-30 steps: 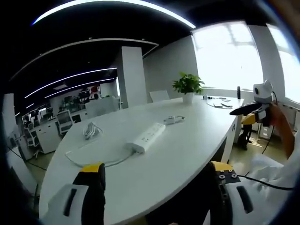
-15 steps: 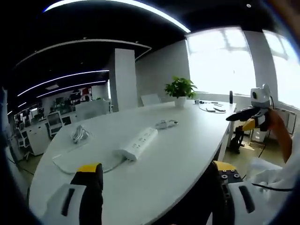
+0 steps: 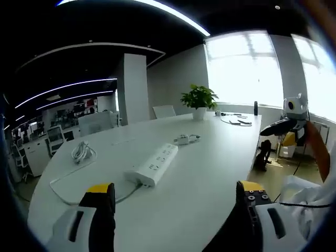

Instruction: Straighten the power strip on the desk, plug the charger into it

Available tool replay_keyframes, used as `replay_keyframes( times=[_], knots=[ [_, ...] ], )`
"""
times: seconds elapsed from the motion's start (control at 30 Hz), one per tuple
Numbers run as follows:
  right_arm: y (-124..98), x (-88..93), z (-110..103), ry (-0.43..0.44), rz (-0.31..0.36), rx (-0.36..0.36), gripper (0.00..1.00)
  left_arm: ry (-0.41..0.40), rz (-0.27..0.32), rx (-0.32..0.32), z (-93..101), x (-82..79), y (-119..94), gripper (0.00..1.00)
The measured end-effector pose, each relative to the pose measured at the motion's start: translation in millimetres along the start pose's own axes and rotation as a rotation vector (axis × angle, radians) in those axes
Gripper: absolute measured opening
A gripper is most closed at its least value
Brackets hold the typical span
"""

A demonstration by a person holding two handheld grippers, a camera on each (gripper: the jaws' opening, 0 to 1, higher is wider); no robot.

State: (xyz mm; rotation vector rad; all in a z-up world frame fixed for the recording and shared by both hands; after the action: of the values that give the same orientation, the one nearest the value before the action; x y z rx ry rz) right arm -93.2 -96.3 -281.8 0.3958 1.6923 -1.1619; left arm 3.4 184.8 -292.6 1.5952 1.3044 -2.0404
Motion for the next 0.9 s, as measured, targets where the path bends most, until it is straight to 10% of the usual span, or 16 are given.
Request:
replay_keyframes(
  times=[0.23, 0.9],
  knots=[
    [-1, 0.5, 2, 0.004, 0.002, 0.002, 0.68, 0.036, 0.064, -0.004, -12.2, -17.6, 12, 0.96],
    [0, 1.6, 6, 0.004, -0.003, 0.003, 0.67, 0.051, 0.013, 0.031, -39.4, -15.5, 69, 0.96]
  ],
)
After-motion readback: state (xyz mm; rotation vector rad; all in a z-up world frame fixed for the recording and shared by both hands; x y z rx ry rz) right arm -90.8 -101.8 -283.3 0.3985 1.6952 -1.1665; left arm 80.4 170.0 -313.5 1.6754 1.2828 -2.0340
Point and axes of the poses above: the point that each gripper's makers call its tool centre point, and the gripper's own axes: y roughly forward along the fingers, z roughly to its right, x roughly out of its underside, the point moved 2 cm from there along -y, roughly backward along the fingers, and after that the axes turned 13 degrees about -z, right-handed, at the moved point
